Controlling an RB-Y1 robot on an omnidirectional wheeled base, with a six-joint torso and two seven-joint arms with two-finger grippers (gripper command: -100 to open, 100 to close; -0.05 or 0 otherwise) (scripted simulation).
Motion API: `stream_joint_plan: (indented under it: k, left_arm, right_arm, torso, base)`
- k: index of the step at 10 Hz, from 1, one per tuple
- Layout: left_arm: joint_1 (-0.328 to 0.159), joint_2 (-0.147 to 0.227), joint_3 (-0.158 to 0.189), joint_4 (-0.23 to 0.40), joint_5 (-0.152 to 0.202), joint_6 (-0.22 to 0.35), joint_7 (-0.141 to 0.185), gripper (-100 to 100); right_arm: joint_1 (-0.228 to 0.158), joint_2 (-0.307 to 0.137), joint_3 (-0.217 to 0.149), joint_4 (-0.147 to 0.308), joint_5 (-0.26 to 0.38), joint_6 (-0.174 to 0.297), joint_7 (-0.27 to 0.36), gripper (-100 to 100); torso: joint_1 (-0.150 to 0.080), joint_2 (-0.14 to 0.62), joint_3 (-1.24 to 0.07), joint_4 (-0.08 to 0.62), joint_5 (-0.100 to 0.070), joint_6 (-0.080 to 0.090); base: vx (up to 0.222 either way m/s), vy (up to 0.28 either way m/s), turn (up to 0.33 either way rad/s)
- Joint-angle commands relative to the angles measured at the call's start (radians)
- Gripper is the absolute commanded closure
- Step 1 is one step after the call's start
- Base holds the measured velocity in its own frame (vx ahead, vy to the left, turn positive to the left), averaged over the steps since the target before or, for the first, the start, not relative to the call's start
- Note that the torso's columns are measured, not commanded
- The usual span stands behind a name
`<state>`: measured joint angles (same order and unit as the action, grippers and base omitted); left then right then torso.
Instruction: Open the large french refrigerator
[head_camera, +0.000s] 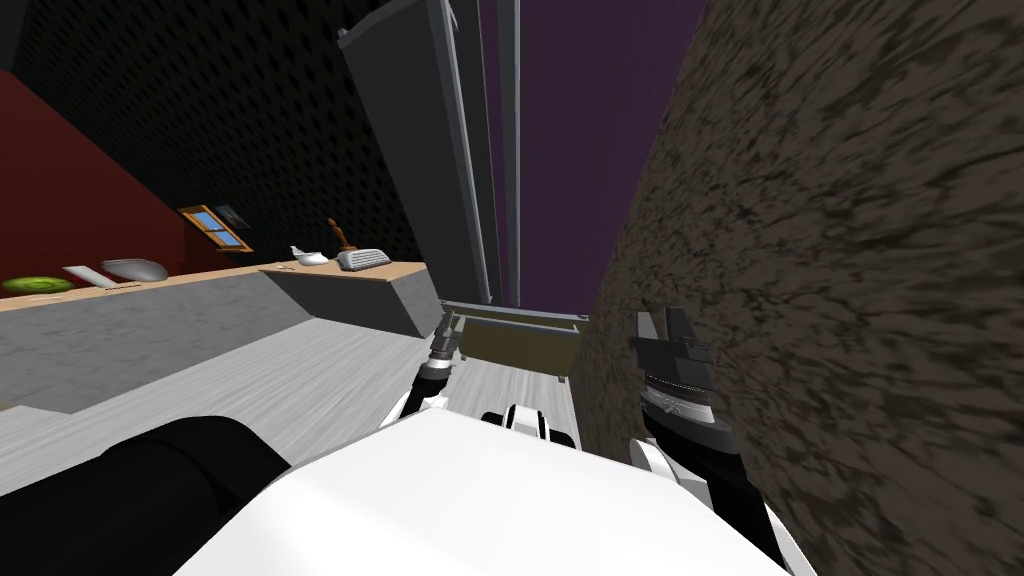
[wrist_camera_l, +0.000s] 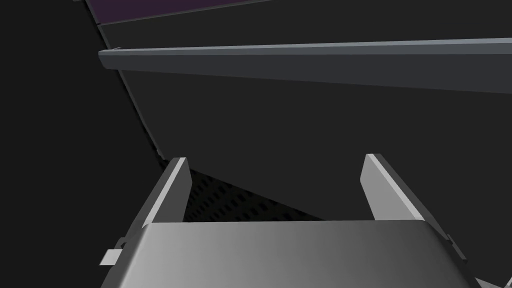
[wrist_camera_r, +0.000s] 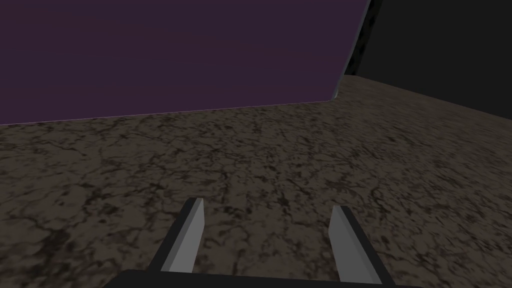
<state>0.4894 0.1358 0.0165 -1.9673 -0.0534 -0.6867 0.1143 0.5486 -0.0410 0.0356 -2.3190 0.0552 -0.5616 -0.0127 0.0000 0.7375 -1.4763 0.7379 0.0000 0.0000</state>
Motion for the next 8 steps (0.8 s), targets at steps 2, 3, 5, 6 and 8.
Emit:
stream_joint_plan:
  k: [2,3,5,6,8]
  left_arm:
    - [-0.021,0.017,-0.001,0.098,0.002,-0.063,-0.010,-100]
    - [-0.021,0.017,-0.001,0.122,0.002,-0.063,-0.010,-100]
    - [-0.031,0.023,-0.002,0.171,0.003,-0.087,-0.014,-100]
    - [-0.041,0.028,-0.002,0.218,0.004,-0.112,-0.018,-100]
    - [-0.052,0.032,-0.003,0.276,0.006,-0.138,-0.022,-100]
  right_arm:
    - [0.000,0.000,0.000,0.000,0.000,0.000,0.000,0]
    - [0.000,0.000,0.000,0.000,0.000,0.000,0.000,0]
    - [0.000,0.000,0.000,0.000,0.000,0.000,0.000,0]
    - [0.000,0.000,0.000,0.000,0.000,0.000,0.000,0]
    - [0.000,0.000,0.000,0.000,0.000,0.000,0.000,0]
  torso:
    - [0.000,0.000,0.000,0.000,0.000,0.000]
    - [0.000,-0.001,0.000,0.000,0.000,0.000]
    - [0.000,0.001,0.000,0.000,0.000,0.000]
    - [0.000,0.002,0.001,0.000,0.000,0.000]
    - [0.000,-0.001,-0.001,0.000,0.000,0.000]
  base:
    - [0.072,-0.001,-0.018]
    - [0.068,0.005,-0.010]
    - [0.060,0.006,-0.012]
    - [0.063,0.010,-0.015]
    - [0.091,0.003,-0.017]
